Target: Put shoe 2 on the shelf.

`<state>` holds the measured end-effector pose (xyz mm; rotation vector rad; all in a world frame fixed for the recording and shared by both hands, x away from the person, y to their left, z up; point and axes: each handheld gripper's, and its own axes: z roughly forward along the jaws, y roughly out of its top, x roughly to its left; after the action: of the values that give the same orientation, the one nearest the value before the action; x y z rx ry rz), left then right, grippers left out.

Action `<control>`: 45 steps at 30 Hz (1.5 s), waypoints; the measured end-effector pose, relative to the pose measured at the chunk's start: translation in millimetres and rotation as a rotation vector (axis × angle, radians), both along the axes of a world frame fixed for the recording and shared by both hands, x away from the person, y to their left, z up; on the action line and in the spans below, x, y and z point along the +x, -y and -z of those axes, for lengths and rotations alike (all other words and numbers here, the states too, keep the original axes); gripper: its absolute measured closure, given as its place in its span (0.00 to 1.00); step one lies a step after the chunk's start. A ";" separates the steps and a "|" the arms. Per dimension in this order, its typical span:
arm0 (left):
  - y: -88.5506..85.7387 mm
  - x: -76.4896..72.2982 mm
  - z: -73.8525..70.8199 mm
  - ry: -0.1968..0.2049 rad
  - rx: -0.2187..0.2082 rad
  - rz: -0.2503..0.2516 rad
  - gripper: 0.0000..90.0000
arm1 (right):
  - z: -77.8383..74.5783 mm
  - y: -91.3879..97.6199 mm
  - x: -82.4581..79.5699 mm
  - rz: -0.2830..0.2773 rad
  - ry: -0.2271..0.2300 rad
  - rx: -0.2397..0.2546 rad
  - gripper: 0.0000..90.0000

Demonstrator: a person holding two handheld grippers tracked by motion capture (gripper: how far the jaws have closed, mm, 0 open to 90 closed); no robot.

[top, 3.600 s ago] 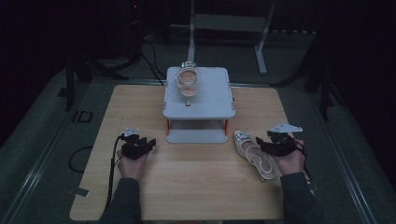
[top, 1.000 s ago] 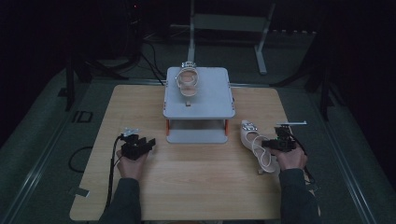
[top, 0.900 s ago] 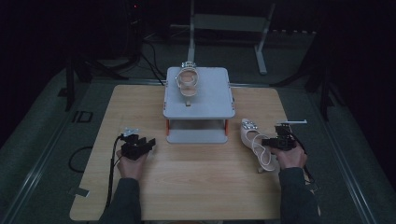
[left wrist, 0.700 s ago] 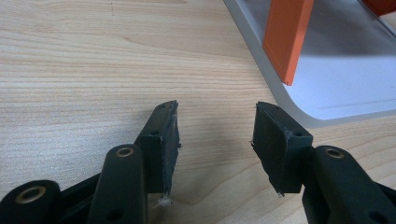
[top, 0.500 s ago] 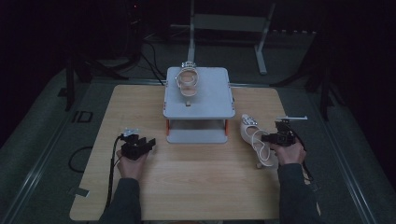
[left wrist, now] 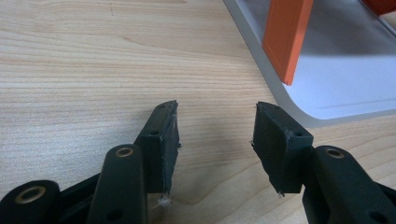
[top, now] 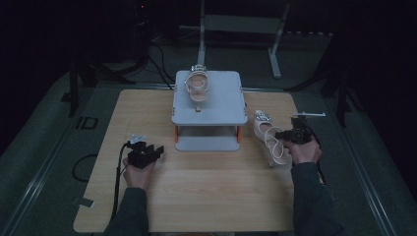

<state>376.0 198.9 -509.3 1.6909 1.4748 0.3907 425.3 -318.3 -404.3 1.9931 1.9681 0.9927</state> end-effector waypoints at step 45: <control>2.5 -0.5 -0.3 0.004 0.013 0.008 0.56 | -128.8 -67.5 74.2 0.042 0.077 0.041 0.97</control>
<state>375.5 196.3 -508.9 1.7048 1.4643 0.3999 499.5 -250.8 -275.5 1.9767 1.8734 1.0915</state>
